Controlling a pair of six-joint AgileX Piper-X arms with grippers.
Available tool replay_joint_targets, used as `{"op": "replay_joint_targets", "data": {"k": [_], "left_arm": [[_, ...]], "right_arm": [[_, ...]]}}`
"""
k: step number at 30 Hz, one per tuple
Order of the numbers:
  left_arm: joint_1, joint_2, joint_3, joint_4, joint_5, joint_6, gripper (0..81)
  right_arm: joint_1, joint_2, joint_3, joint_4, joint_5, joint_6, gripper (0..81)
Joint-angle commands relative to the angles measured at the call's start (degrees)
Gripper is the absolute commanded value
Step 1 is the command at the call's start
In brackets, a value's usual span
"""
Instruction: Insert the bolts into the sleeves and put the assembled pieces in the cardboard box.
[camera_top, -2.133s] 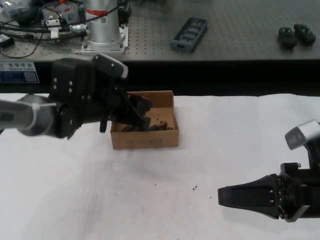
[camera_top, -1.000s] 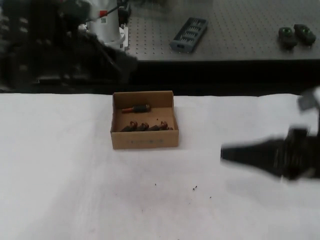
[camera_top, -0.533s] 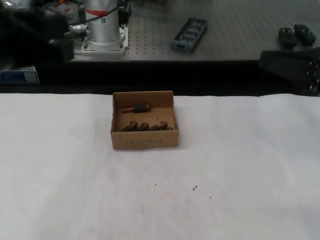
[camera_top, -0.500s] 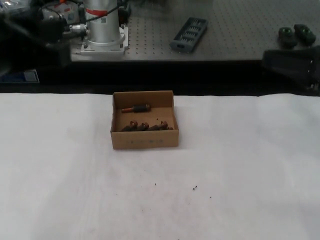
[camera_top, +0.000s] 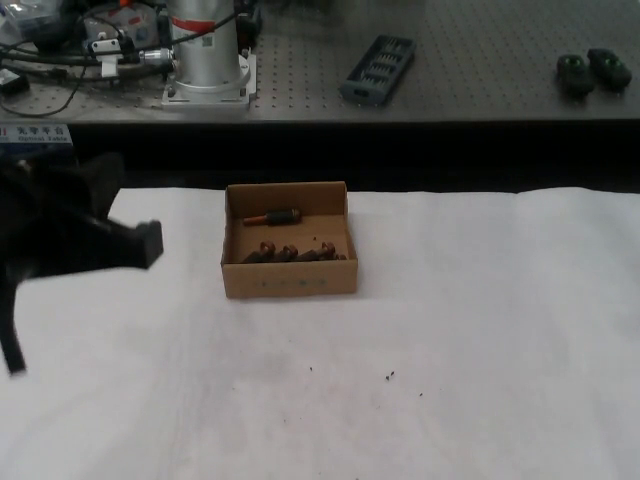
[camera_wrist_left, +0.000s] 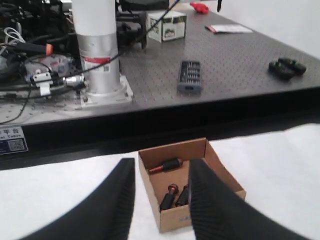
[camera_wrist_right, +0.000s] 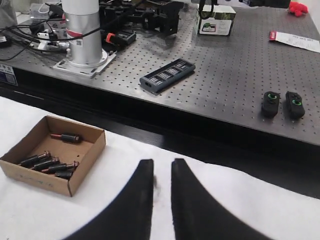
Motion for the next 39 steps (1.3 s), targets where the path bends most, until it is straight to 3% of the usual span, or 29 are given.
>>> {"op": "replay_joint_targets", "data": {"k": [1, 16, 22, 30, 35, 39], "left_arm": [[-3.0, -4.4, 4.0, -2.1, -8.0, -3.9, 26.4], [-14.0, -9.9, 19.5, -3.0, -17.4, -8.3, 26.4], [-14.4, -9.9, 24.6, -6.8, -17.8, -9.9, 25.3], [-14.4, -9.9, 29.2, -11.3, -17.7, -8.1, 8.8], [-14.4, -9.9, 29.2, -11.9, -17.4, -6.6, 8.5], [-14.4, -9.9, 29.2, -12.9, -11.7, -2.5, 8.5]], "right_arm": [[0.3, -2.4, 2.6, 0.0, 0.3, -0.3, 10.6], [0.3, -11.6, 32.6, -24.7, -7.6, 10.0, 10.6], [0.3, -11.6, 36.2, -25.0, -7.2, 11.6, 10.6], [0.3, -11.6, 41.5, -29.3, -7.0, 14.4, 2.7], [0.3, -11.6, 42.0, -30.5, -6.9, 17.9, 2.5], [0.3, -11.6, 42.0, -31.9, -7.2, 18.1, 2.5]]}}
